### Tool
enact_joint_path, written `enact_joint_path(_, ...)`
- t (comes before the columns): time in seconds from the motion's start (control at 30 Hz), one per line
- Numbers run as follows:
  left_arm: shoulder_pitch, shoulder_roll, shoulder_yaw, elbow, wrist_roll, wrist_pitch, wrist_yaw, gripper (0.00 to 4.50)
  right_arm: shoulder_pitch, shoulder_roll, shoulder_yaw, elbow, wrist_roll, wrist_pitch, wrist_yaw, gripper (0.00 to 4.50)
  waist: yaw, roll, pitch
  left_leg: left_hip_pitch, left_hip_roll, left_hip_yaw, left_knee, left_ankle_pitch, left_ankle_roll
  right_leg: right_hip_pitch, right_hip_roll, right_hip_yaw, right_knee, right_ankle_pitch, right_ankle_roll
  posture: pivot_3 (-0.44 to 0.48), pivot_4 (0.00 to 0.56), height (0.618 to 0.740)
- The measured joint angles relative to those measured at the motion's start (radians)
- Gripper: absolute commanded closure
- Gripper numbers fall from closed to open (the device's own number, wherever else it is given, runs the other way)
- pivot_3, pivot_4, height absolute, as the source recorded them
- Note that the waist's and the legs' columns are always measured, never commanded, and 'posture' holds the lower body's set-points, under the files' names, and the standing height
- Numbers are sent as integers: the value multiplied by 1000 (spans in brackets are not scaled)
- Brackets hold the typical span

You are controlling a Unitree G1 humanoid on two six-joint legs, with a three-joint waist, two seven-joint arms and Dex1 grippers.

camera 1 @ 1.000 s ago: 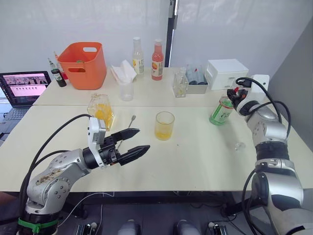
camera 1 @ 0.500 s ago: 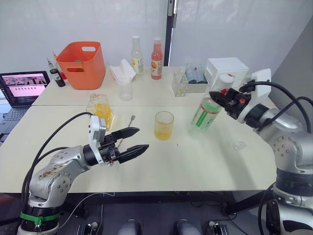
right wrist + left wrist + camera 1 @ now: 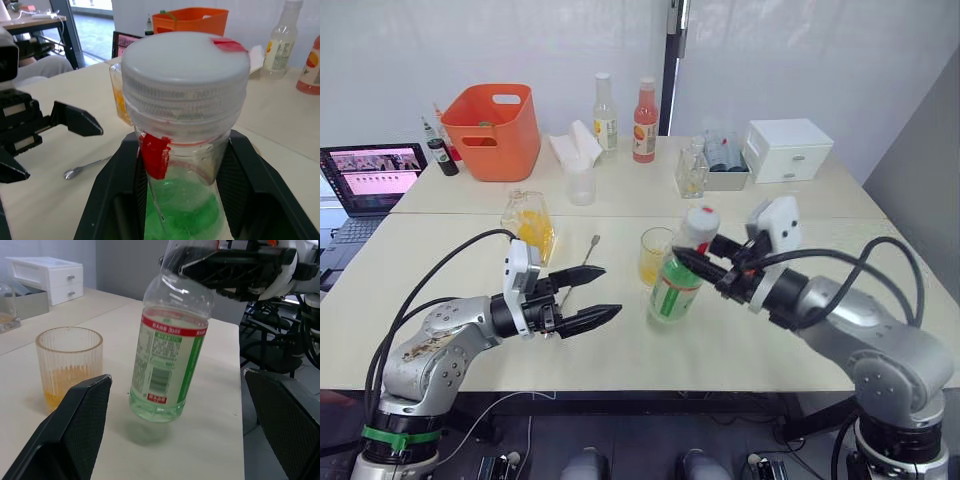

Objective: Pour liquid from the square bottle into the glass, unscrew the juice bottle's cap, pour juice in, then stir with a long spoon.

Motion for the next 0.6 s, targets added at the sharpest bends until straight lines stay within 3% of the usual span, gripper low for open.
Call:
enact_joint_path(0.27, -5, 36, -26, -5, 34, -15, -39, 0, 90, 70, 85, -40, -103, -15, -108, 3116, 0, 0, 0, 0, 0, 0, 0, 0, 0, 0, 0, 0, 0, 0, 0, 0, 150, 715)
enact_joint_path(0.6, -22, 40, -36, -5, 36, -12, -55, 0, 148, 72, 170, -60, -226, -108, -112, 3116, -1, 0, 0, 1, 0, 0, 0, 0, 0, 1, 1, 0, 0, 0, 0, 0, 150, 715)
